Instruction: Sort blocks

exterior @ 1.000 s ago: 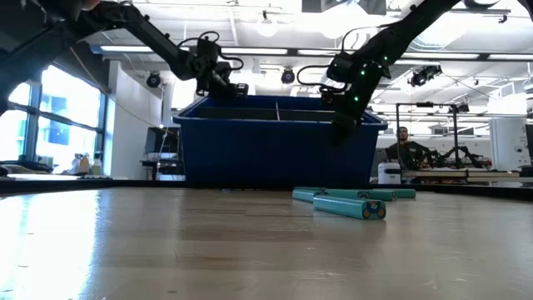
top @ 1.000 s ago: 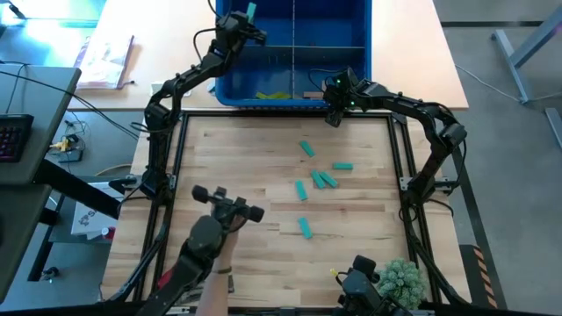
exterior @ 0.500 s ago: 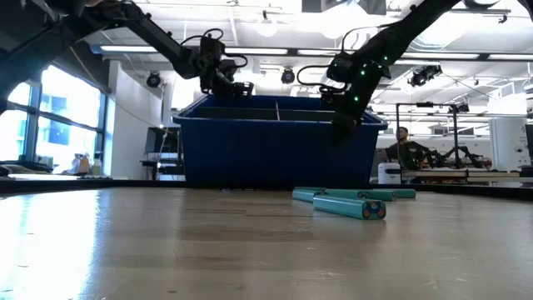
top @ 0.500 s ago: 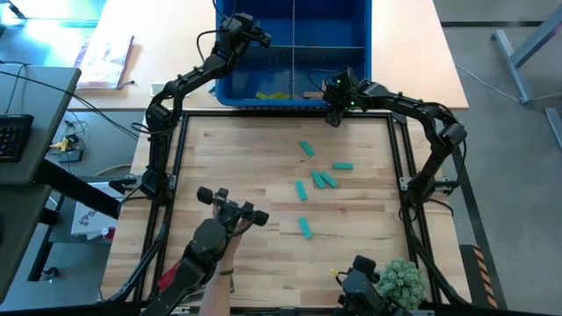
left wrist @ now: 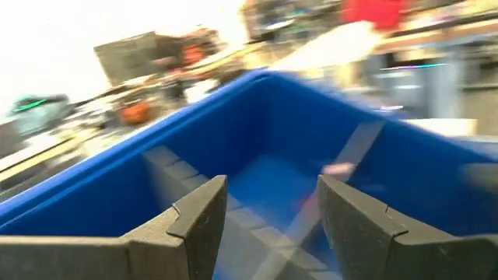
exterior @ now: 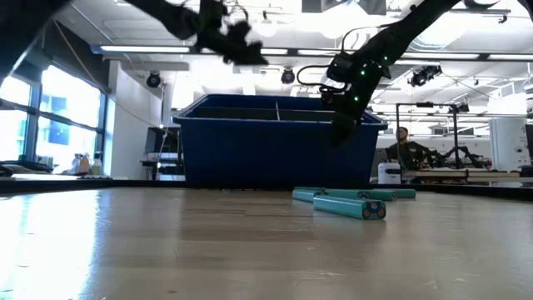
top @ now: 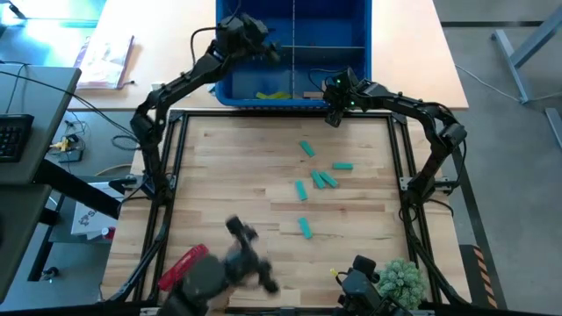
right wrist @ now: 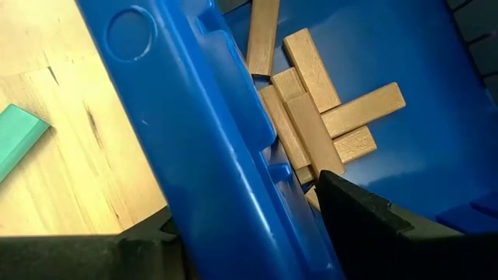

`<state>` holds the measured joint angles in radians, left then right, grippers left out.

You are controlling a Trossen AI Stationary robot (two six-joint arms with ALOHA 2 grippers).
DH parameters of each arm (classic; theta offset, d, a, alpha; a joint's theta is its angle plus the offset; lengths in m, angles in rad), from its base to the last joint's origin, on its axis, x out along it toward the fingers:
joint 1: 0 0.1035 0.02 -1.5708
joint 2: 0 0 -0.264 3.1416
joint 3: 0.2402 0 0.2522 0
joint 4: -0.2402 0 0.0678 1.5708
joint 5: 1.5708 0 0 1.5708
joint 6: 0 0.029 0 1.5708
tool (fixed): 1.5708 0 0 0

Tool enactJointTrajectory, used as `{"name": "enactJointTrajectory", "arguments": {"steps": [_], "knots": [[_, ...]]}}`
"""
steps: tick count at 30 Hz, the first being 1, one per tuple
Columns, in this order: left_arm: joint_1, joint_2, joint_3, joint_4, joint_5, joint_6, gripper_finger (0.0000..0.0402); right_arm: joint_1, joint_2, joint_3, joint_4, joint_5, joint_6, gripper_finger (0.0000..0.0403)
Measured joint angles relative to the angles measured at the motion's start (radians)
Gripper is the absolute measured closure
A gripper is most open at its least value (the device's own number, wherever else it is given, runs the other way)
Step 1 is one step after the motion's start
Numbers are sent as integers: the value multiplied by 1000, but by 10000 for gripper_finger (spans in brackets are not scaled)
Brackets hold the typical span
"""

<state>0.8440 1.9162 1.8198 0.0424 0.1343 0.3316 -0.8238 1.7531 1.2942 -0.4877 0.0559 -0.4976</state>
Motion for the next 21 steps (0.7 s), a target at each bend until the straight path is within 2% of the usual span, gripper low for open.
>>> {"name": "enactJointTrajectory", "arguments": {"steps": [4, 8, 12, 17, 21], "knots": [[-84, -140, -109, -86, 149, 24, 220, 0, 0, 0, 0, 0, 0, 208], [-194, -274, -294, -111, 195, 37, 220, 0, 0, 0, 0, 0, 0, 208], [-328, -374, -486, -121, 198, 32, 220, 0, 0, 0, 0, 0, 0, 208], [-493, -391, -670, -71, 194, -3, 220, 0, 0, 0, 0, 0, 0, 208], [-575, -333, -754, 26, 117, -38, 220, 0, 0, 0, 0, 0, 0, 208]]}}
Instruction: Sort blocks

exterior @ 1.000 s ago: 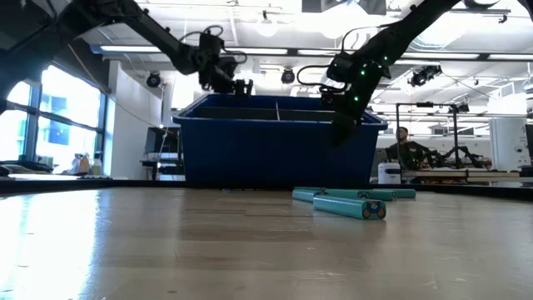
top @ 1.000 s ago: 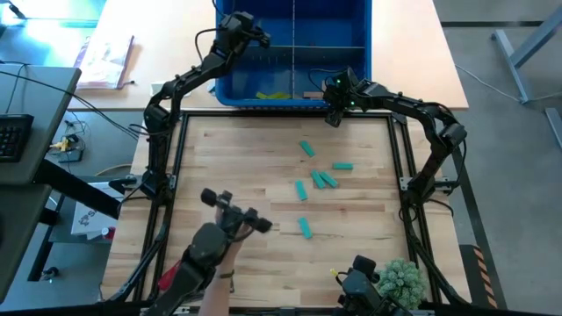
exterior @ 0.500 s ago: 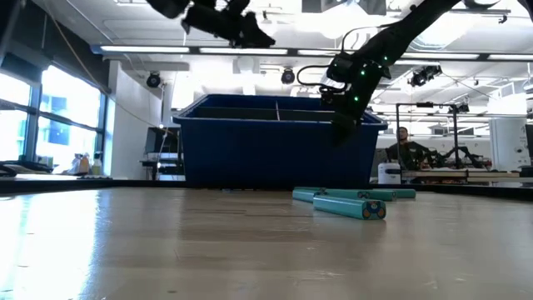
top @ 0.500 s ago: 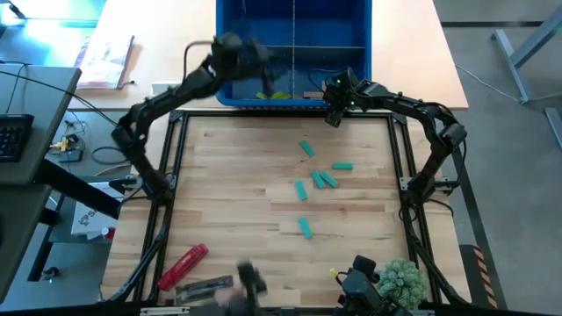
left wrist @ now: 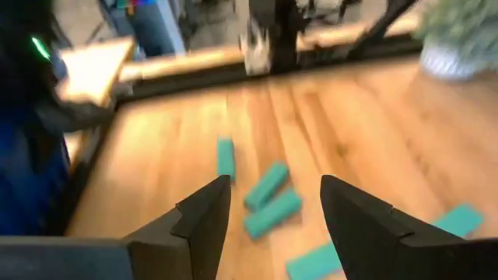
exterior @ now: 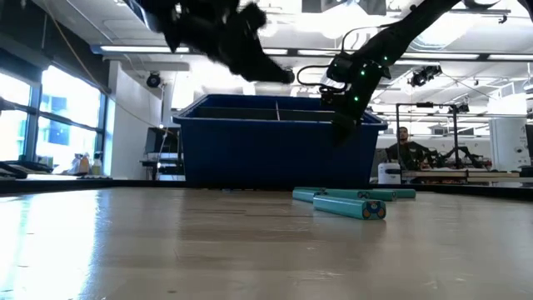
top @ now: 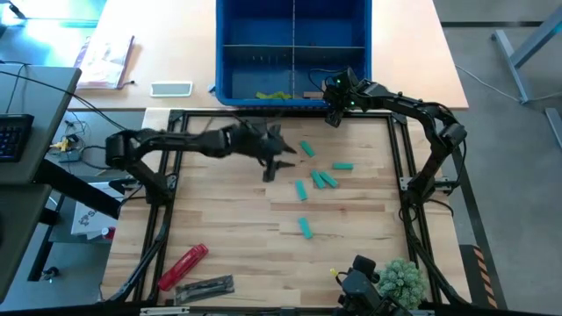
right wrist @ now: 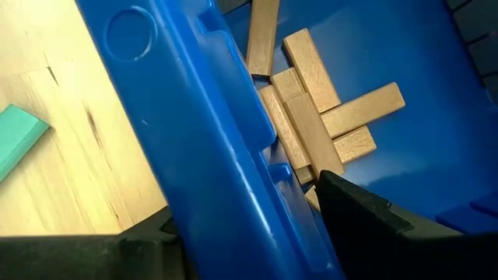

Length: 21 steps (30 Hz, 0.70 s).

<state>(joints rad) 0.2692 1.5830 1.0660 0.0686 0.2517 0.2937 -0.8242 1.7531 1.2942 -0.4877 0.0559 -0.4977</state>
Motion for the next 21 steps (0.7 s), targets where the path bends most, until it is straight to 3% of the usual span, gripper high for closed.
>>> {"name": "enactJointTrajectory", "arguments": {"steps": [3, 12, 21], "knots": [[-15, 78, -7, 11, -51, -10, 220, 0, 0, 0, 0, 1, 0, 208], [25, 313, 53, 89, -51, -80, 220, 0, 0, 0, 6, -2, 0, 208], [-58, 408, 56, 123, 54, 88, 220, 0, 0, 0, 13, -2, 0, 208]]}}
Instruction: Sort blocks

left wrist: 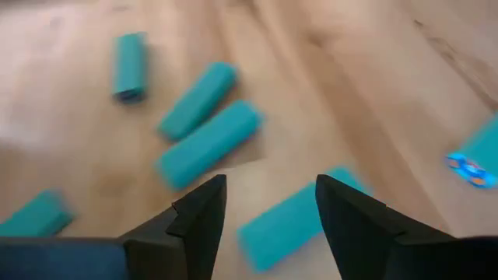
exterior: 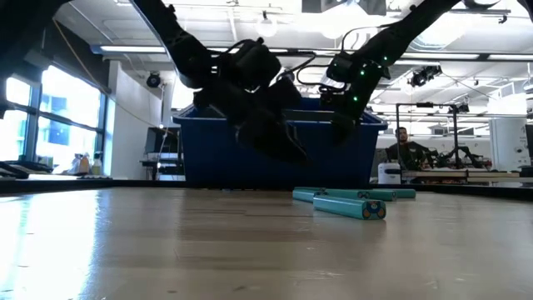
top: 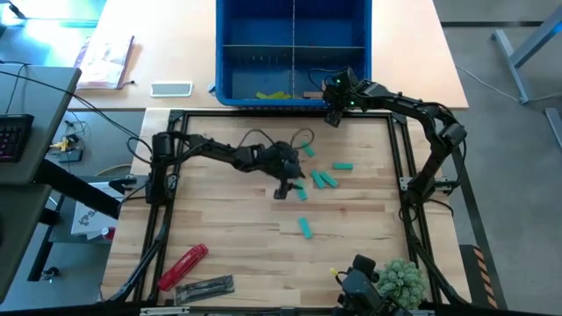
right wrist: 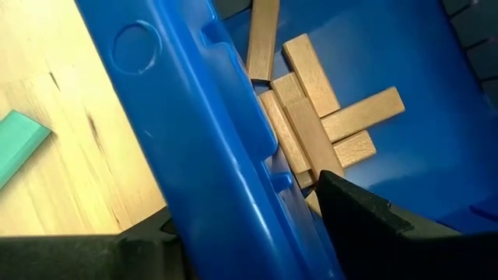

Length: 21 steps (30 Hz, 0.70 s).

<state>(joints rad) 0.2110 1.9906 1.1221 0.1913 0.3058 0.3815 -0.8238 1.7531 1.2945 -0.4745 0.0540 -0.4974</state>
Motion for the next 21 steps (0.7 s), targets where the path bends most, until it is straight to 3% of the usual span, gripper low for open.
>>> {"name": "enactJointTrajectory", "arguments": {"steps": [8, 15, 21], "knots": [[-36, 34, 0, 49, 26, 76, 211, 0, 0, 0, 1, 0, 0, 208], [-20, 35, 44, -68, 92, 193, 189, 0, 0, 0, 2, 1, 0, 208], [-4, 59, 76, -63, 134, 225, 187, 0, 0, 0, 2, 2, 0, 208]]}}
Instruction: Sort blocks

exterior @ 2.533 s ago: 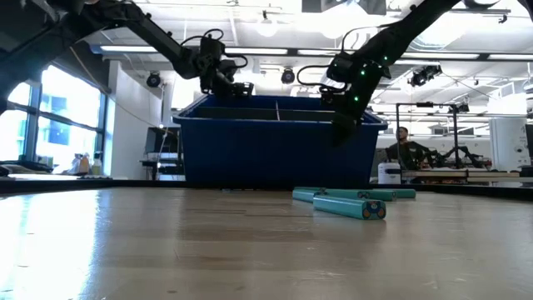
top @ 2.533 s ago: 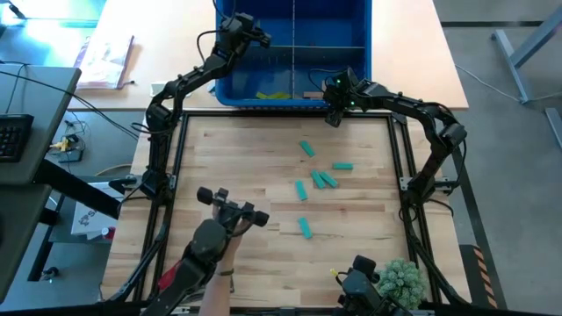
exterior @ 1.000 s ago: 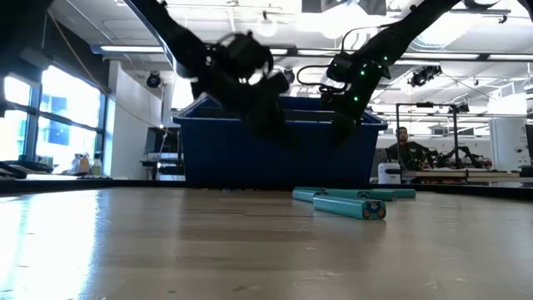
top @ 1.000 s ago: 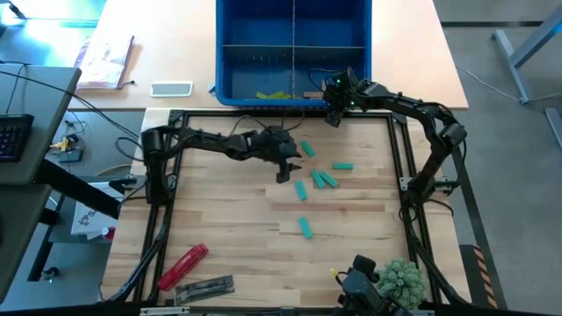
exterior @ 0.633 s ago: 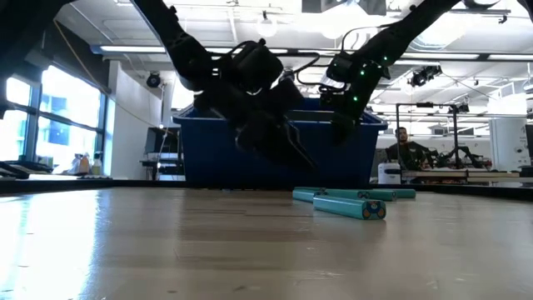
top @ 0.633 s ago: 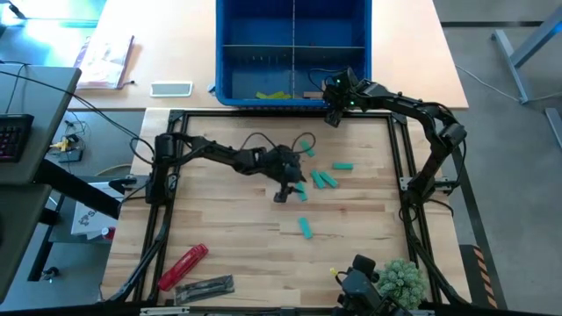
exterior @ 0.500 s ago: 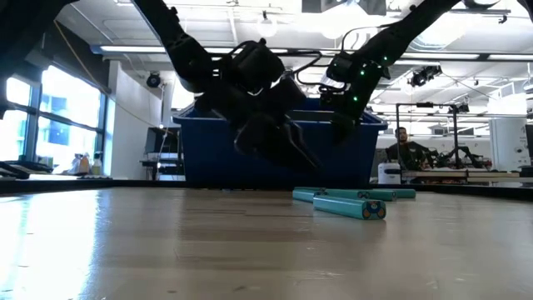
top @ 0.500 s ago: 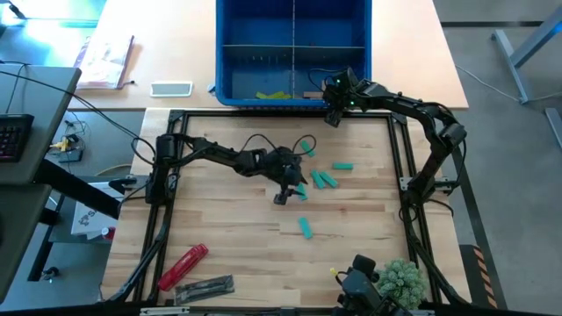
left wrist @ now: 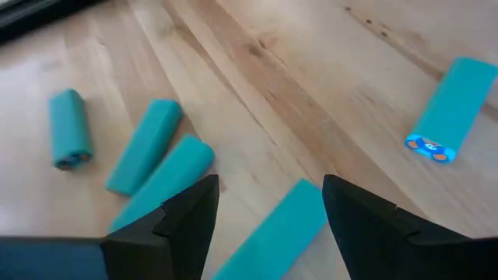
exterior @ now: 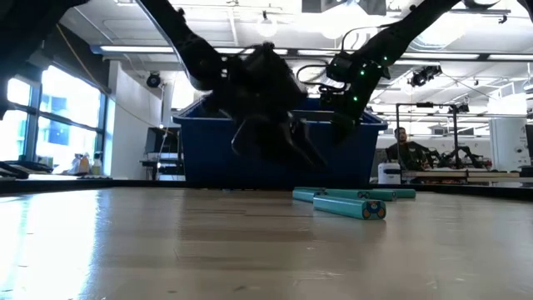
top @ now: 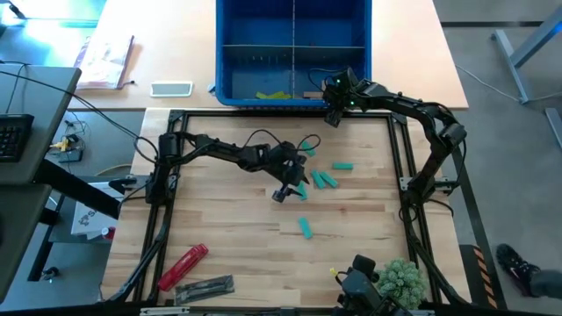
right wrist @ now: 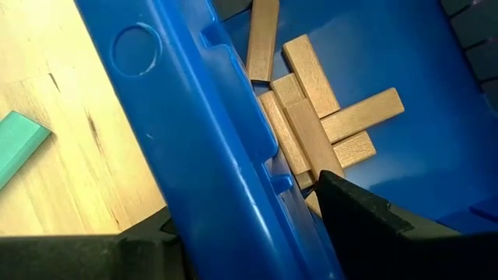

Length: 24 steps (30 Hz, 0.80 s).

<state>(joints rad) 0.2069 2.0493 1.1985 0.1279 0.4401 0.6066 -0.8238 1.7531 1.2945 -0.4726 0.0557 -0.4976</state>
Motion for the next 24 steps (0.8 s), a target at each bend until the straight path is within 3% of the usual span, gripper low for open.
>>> {"name": "enactJointTrajectory", "arguments": {"steps": [8, 24], "knots": [[16, 105, 45, -32, 42, -3, 187, 0, 0, 0, 1, 0, 0, 208], [-4, 107, 50, -121, -1, -45, 201, 0, 0, 0, 2, 1, 0, 208]]}}
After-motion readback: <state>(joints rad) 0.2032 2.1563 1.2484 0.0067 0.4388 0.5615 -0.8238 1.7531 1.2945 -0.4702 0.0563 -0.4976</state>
